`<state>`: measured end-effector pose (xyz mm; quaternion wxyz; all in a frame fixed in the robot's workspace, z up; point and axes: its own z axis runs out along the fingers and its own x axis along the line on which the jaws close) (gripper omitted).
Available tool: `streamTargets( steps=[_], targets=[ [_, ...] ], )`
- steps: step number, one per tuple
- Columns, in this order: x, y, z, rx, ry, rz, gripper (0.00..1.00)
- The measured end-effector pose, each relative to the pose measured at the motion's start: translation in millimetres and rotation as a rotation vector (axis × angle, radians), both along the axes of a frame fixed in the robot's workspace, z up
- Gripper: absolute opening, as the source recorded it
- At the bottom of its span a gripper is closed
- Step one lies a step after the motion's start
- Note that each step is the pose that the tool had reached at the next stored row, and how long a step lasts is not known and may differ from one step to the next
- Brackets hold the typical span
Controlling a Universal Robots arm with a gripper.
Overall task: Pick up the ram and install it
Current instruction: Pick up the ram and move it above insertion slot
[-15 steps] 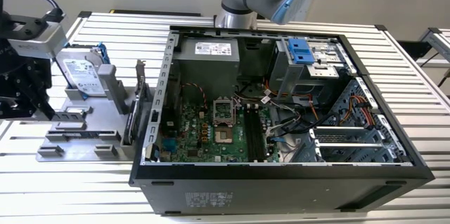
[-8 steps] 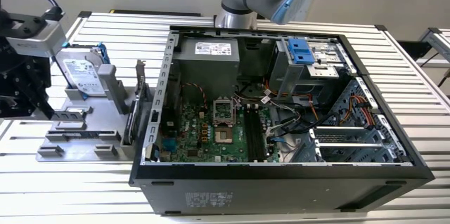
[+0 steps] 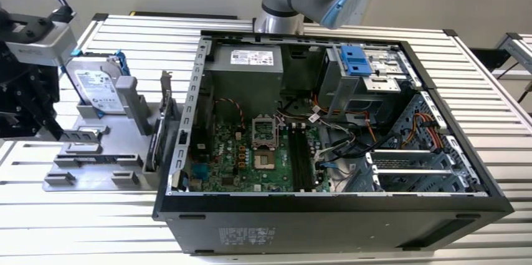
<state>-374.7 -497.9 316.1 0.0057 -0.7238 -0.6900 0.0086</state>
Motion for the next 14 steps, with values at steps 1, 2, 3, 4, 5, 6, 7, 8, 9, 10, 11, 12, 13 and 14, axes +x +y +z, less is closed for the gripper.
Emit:
streamTargets(
  steps=[1, 2, 3, 4, 5, 6, 7, 8, 9, 10, 11, 12, 13, 14],
  targets=[
    [0.0, 0.0, 0.4, 0.0, 0.0001, 0.0, 0.0],
    [0.0, 0.0, 0.8, -0.0001, 0.0001, -0.001, 0.0],
    [0.0, 0.0, 1.2, 0.0, 0.0, -0.001, 0.0],
    [0.0, 0.0, 1.6, -0.0001, 0.0, -0.002, 0.0],
    [0.0, 0.0, 2.1, -0.0001, 0.0001, -0.002, 0.0],
    [0.0, 0.0, 2.7, -0.0001, 0.0001, -0.002, 0.0],
    [0.1, 0.0, 3.7, -0.0001, 0.0001, -0.003, 0.0],
    [0.1, -0.1, 4.9, -0.0001, 0.0001, -0.003, 0.0],
    [0.1, -0.1, 5.8, 0.0, 0.0, -0.003, 0.0],
    [0.1, -0.1, 6.7, 0.0, 0.0, -0.004, 0.0],
    [0.1, 0.0, 7.7, -0.0001, 0.0001, -0.004, 0.0],
    [0.0, 0.0, 8.5, 0.0, 0.0, -0.005, 0.0],
    [0.0, 0.0, 9.5, 0.0, 0.0, -0.005, 0.0],
    [0.0, 0.0, 10.7, -0.0001, 0.0, -0.005, 0.0]
  ],
)
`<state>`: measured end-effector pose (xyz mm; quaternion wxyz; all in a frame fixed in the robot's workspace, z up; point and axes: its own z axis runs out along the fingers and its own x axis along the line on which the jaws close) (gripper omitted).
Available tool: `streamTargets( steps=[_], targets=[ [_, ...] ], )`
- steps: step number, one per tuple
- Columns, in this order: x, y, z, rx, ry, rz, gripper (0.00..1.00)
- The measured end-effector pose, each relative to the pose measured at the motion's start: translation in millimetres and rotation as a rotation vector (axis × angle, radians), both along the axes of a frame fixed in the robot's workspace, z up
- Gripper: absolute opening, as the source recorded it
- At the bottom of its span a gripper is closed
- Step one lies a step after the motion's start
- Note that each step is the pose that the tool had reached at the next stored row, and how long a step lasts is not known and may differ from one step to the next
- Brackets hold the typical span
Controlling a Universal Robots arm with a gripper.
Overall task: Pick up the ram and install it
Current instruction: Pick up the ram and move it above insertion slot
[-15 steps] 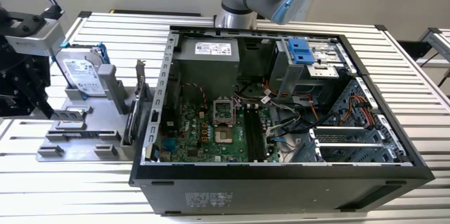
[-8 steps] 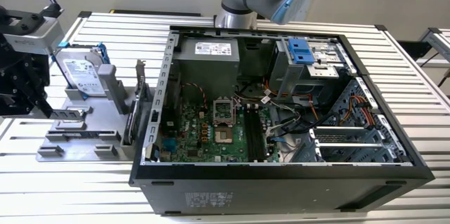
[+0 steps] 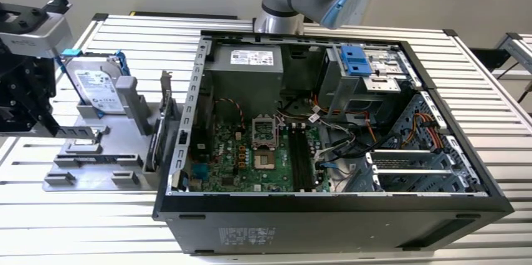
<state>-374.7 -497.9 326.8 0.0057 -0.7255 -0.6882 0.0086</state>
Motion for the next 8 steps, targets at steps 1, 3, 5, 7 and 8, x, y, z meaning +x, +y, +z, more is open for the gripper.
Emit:
streamTargets(
  steps=[1, 3, 5, 7, 8],
  targets=[
    [0.0, 0.0, 1.1, 0.0001, -0.0001, 0.0, 0.0],
    [0.0, 0.0, 3.2, 0.0001, 0.0, 0.0, 0.0],
    [0.0, 0.0, 5.0, 0.0, 0.0, -0.001, 0.0],
    [0.0, 0.0, 6.5, 0.0, 0.0, -0.001, 0.0],
    [0.0, 0.0, 7.3, 0.0, 0.0, -0.001, 0.0]
  ],
)
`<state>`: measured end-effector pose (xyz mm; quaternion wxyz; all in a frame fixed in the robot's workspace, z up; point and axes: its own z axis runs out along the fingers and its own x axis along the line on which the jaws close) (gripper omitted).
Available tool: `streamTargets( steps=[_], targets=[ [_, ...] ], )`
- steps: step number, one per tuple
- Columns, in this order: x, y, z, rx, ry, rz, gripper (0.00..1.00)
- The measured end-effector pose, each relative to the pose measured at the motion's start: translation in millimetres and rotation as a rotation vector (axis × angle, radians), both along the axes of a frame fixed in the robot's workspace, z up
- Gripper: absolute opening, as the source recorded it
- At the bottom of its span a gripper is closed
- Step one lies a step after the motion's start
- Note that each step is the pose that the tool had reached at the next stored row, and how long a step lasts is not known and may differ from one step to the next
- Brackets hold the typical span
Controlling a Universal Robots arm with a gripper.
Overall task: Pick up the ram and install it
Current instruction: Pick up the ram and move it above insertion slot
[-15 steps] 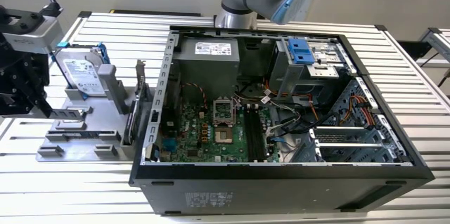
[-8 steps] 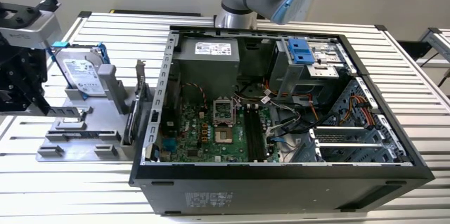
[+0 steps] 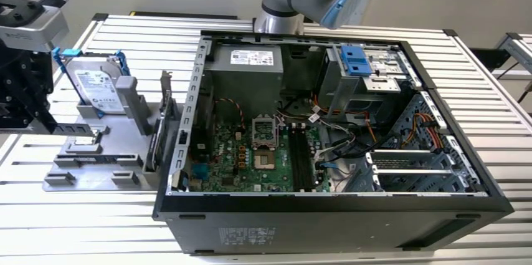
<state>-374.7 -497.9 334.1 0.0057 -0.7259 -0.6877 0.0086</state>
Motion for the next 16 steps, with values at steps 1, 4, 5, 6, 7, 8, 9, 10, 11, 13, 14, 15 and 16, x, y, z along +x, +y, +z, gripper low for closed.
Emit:
streamTargets(
  steps=[1, 4, 5, 6, 7, 8, 9, 10, 11, 13, 14, 15, 16],
  targets=[
    [0.0, 0.0, 0.8, 0.0, -0.0001, 0.0, 0.0],
    [0.0, 0.0, 3.1, 0.0, 0.0, -0.001, 0.0],
    [0.0, 0.0, 3.7, 0.0001, -0.0001, -0.001, 0.0],
    [0.0, 0.0, 4.4, 0.0001, -0.0001, -0.001, 0.0],
    [0.0, 0.0, 5.2, 0.0, 0.0, -0.001, 0.0],
    [0.0, 0.0, 6.1, 0.0, 0.0, -0.002, 0.0],
    [0.0, 0.0, 6.9, 0.0, 0.0, -0.002, 0.0],
    [0.0, 0.0, 7.7, 0.0, 0.0, -0.002, 0.0],
    [0.0, 0.0, 8.5, 0.0, 0.0, -0.002, 0.0],
    [0.0, 0.0, 9.9, 0.0001, 0.0, -0.003, 0.0],
    [0.0, 0.0, 10.5, 0.0, -0.0001, -0.003, 0.0],
    [0.0, 0.0, 11.1, 0.0001, -0.0001, -0.004, 0.0],
    [0.0, 0.0, 11.6, 0.0001, -0.0001, -0.004, 0.0]
  ],
)
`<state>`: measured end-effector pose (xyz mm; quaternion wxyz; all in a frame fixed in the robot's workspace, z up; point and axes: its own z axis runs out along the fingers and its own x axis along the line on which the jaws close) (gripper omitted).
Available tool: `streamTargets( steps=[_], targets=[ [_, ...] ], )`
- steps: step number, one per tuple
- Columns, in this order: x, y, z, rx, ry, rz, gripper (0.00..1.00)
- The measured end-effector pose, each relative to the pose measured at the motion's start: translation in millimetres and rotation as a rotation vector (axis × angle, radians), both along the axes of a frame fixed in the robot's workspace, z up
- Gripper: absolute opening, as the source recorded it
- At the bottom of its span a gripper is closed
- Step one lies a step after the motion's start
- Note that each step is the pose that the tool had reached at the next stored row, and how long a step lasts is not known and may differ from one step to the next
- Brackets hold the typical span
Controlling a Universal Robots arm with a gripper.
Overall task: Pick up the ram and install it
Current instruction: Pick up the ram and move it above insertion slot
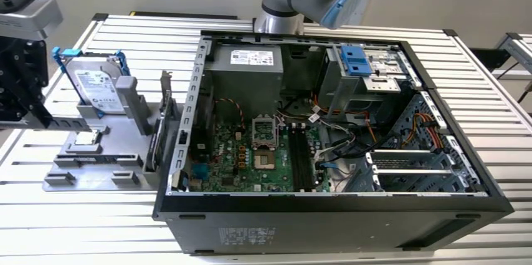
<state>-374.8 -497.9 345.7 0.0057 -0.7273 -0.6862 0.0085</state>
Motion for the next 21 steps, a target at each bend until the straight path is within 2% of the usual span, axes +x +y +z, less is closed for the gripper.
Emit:
streamTargets(
  steps=[21],
  targets=[
    [-0.3, 1.0, 15.5, -0.0001, -0.0001, -0.005, 0.0]
  ],
)
